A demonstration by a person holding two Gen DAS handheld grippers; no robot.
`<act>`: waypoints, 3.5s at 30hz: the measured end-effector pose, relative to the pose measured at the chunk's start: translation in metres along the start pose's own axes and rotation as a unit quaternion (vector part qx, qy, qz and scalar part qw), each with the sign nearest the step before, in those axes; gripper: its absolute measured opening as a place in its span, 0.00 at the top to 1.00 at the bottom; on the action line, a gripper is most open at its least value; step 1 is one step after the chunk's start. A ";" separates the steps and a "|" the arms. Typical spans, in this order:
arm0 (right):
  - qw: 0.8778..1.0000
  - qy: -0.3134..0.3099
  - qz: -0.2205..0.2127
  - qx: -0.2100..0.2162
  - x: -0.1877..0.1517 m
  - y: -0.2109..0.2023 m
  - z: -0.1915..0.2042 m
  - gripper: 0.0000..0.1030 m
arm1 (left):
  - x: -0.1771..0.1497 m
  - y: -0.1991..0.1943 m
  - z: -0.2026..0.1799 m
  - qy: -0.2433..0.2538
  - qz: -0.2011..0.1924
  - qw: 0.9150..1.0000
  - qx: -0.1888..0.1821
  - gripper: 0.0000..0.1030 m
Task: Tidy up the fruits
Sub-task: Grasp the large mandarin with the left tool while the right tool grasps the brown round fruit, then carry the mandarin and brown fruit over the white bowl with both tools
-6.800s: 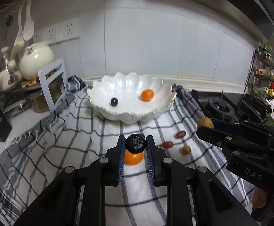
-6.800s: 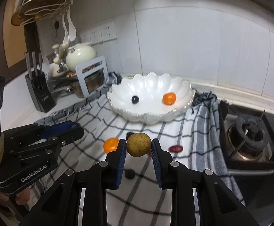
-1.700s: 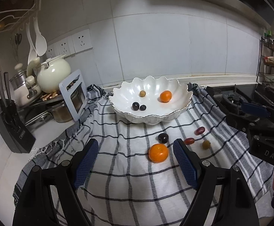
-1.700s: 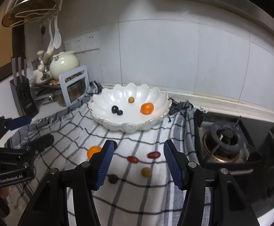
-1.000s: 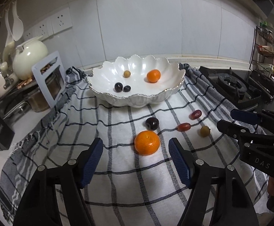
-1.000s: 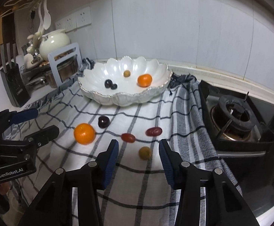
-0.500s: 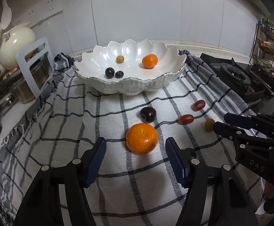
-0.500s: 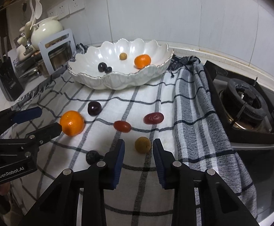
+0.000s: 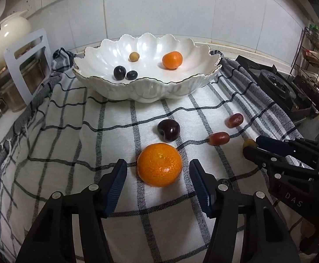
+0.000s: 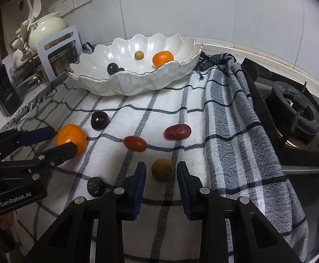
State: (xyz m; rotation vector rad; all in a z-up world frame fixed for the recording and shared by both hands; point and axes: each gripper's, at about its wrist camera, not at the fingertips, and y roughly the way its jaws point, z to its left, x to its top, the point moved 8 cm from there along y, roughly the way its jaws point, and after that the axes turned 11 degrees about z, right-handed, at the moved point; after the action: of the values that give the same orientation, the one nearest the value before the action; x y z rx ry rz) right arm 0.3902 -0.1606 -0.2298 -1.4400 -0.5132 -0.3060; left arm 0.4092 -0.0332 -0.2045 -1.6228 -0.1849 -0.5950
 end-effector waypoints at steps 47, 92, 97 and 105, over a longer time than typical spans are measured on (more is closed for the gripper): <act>0.996 -0.036 -0.075 0.022 0.028 -0.064 0.016 0.77 | 0.011 -0.061 -0.003 -0.022 -0.065 0.998 0.010 0.58; 0.981 -0.063 -0.183 0.014 0.138 -0.114 0.016 0.77 | 0.096 -0.115 0.020 -0.036 -0.166 0.984 0.046 0.58; 0.982 -0.070 -0.174 0.008 0.152 -0.101 0.015 0.77 | 0.110 -0.105 0.029 -0.039 -0.160 0.985 0.053 0.58; 0.987 -0.079 -0.143 0.002 0.169 -0.074 0.014 0.77 | 0.124 -0.082 0.038 -0.043 -0.138 0.988 0.056 0.58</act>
State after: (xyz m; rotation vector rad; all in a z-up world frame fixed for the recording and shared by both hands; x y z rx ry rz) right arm 0.4961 -0.1377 -0.0799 -1.3928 -0.8527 -0.4187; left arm 0.4876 -0.0120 -0.0744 -1.5248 -0.5038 -0.7119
